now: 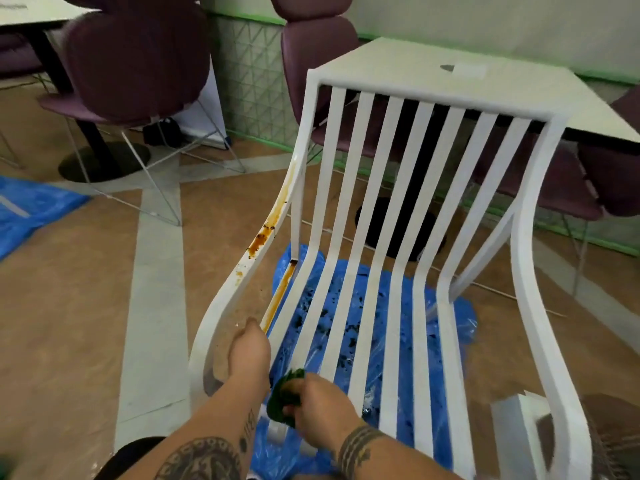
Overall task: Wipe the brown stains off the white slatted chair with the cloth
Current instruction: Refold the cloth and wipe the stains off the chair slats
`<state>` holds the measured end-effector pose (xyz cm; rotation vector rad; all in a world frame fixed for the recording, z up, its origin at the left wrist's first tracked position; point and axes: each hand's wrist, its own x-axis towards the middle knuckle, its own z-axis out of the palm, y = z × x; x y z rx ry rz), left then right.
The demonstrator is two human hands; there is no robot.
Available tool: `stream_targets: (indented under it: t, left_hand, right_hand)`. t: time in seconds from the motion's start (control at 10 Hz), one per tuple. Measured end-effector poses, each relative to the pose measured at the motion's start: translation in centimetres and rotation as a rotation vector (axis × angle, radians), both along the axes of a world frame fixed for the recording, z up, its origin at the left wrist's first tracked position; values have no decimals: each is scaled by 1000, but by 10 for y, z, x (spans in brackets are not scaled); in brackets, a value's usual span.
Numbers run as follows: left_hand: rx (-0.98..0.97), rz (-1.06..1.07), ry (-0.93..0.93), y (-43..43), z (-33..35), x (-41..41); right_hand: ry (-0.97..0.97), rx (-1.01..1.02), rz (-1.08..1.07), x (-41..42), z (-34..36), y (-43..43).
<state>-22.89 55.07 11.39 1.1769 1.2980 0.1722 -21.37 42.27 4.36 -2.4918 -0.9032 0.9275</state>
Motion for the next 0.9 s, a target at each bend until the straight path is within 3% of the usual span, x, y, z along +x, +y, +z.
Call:
stream_targets:
  t: [0.1,0.2,0.3,0.4,0.6,0.7,0.8,0.9]
  left_hand:
    - [52,-47,-41,-8,23,-16]
    - [74,17,-22,-9,23,-27]
    - [23,74,-34,-12,16,-34]
    - [-58,143,-56,-11,8,-39]
    - [-79,159,17,5,0,-30]
    - [-81,14,5,9,-5,-27]
    - [-75,25,-33,2,-1,-22]
    - [25,11,17,-9,16,-23]
  right_hand:
    - [66,-151,147,-10,16,0]
    - [175,-62,12,-20,17,1]
    - [64,227,-290,-22,15,15]
    - [-13,320,-381,-14,11,36]
    - [47,146,-202,-3,2,55]
    - [172,20,-54,5,11,53]
    - [275,14,-116,21,10,42]
    - [317,213,-429,28,14,22]
